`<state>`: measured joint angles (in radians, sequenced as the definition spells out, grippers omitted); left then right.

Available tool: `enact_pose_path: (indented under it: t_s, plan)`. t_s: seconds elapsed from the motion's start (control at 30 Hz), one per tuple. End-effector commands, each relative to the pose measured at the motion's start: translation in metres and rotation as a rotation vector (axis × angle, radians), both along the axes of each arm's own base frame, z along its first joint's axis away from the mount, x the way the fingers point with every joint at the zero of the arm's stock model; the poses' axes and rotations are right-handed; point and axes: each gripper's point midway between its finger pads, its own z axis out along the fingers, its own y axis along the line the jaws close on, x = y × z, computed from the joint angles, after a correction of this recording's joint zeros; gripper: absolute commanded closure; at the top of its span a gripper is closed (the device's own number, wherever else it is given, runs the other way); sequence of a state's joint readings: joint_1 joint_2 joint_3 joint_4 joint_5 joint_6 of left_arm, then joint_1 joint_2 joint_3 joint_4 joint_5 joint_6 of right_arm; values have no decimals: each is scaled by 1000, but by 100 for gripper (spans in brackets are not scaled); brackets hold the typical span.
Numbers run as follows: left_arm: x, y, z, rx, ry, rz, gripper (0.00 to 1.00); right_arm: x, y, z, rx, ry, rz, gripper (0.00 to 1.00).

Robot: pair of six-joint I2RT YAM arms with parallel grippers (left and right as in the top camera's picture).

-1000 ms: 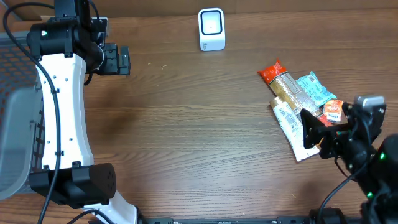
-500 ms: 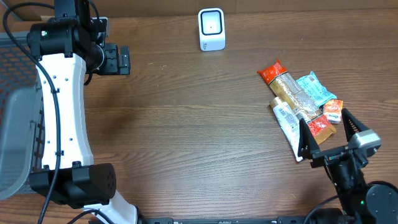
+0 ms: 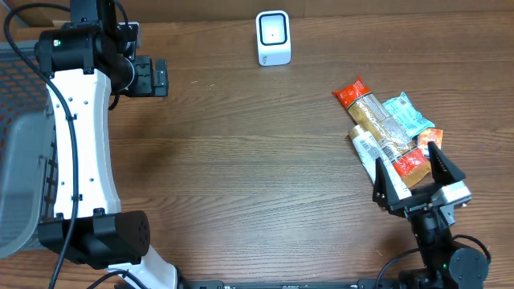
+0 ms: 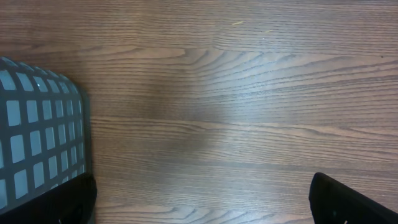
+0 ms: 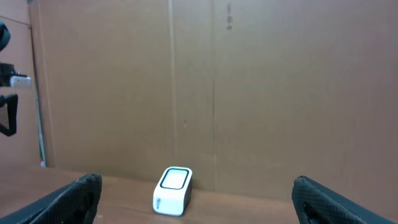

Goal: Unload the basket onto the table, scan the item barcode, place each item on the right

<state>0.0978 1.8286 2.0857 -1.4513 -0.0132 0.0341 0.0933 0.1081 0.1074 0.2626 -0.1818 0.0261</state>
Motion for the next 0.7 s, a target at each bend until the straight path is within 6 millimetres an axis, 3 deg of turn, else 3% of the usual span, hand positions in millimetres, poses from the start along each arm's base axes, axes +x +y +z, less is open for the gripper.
enact_pose_path:
  t_s: [0.0,0.47,0.67]
  plan:
    - [2,-2,-3,11,9,-22,0,-1,0,-8,6,-6,1,0]
    - [2,-2,-3,11,9,-22,0,3,2,-43,-2,71,6,0]
    - [2,-2,-3,11,9,-22,0,9,2,-88,-21,262,5,0]
